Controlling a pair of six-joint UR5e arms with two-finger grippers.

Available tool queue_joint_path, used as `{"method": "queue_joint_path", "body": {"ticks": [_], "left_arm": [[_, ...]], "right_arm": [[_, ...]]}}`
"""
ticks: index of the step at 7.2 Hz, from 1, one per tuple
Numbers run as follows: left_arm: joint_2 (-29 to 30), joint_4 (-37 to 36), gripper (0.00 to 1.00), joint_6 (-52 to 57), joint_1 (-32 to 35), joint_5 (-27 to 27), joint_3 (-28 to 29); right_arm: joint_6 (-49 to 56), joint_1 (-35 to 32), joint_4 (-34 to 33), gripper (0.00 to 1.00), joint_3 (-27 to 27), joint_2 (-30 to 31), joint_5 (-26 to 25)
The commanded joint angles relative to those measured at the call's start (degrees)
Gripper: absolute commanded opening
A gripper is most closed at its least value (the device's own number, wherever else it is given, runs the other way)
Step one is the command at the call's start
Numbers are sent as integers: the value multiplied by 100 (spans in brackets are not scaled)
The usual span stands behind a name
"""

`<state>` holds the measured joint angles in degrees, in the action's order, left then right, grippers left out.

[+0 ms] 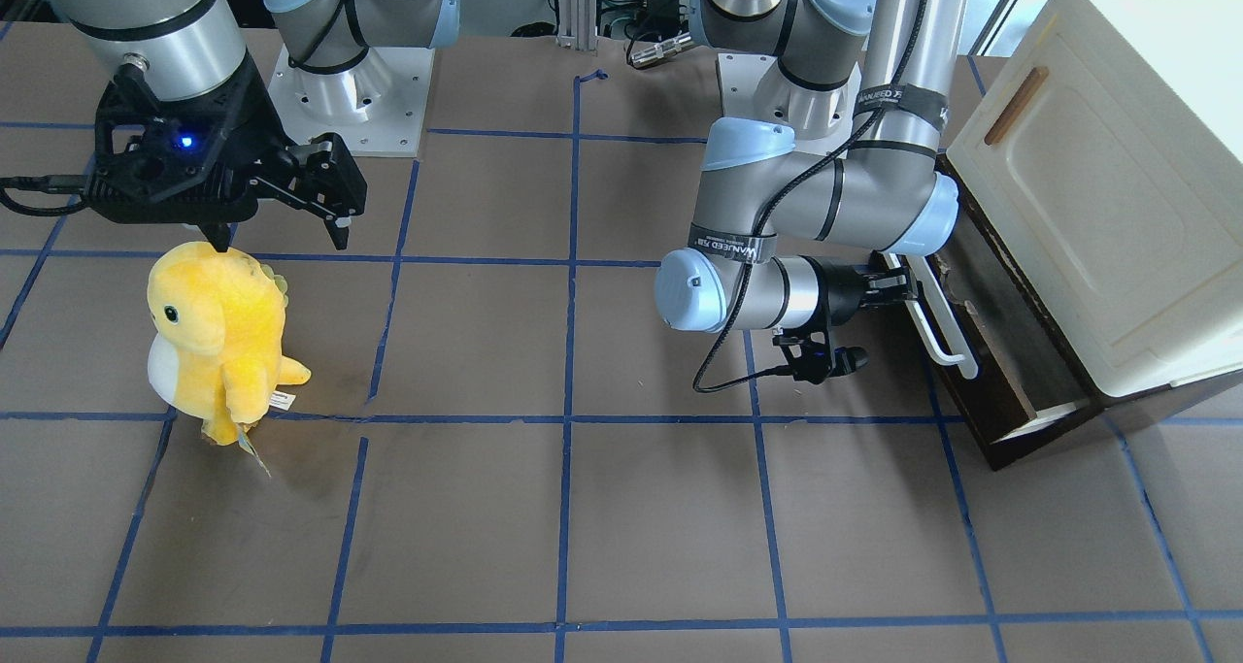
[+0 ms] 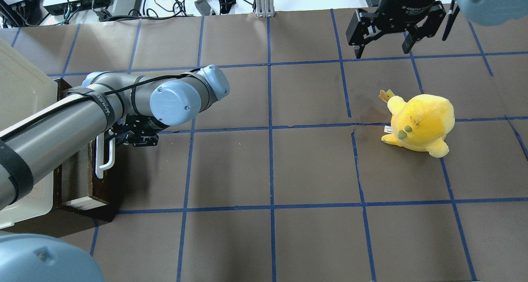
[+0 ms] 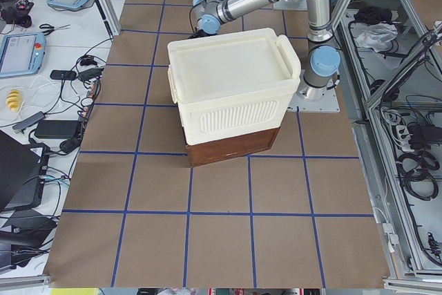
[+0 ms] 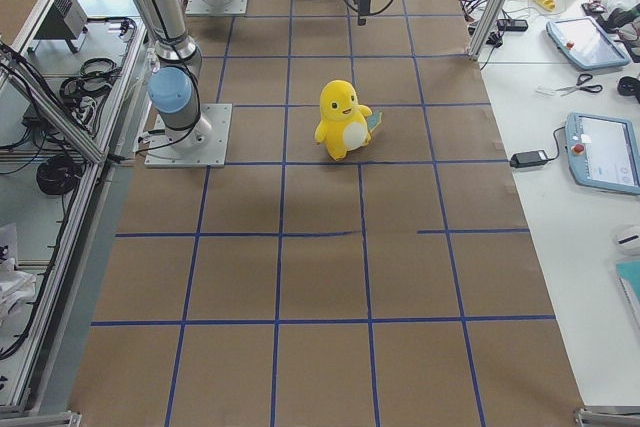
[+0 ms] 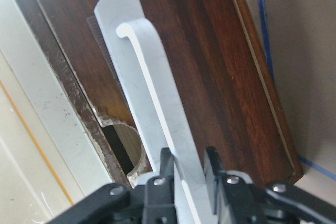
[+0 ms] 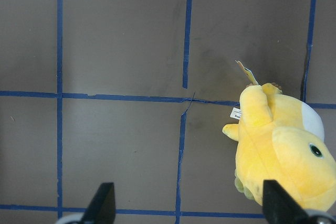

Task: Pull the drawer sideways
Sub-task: 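Pull the drawer outward by its handle with the left gripper, away from the cabinet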

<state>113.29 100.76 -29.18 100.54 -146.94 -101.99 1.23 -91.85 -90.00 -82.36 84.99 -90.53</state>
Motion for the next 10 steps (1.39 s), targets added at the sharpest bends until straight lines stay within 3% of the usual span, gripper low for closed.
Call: {"method": "queue_joint_path", "body": {"ticks": [1,10], "left_arm": [[27,-39,0,0,19,25,4],[62,-39,0,9,396,368,259]], "right_arm": [[0,0,0,100,0,0,0],[0,0,0,100,0,0,0]]}}
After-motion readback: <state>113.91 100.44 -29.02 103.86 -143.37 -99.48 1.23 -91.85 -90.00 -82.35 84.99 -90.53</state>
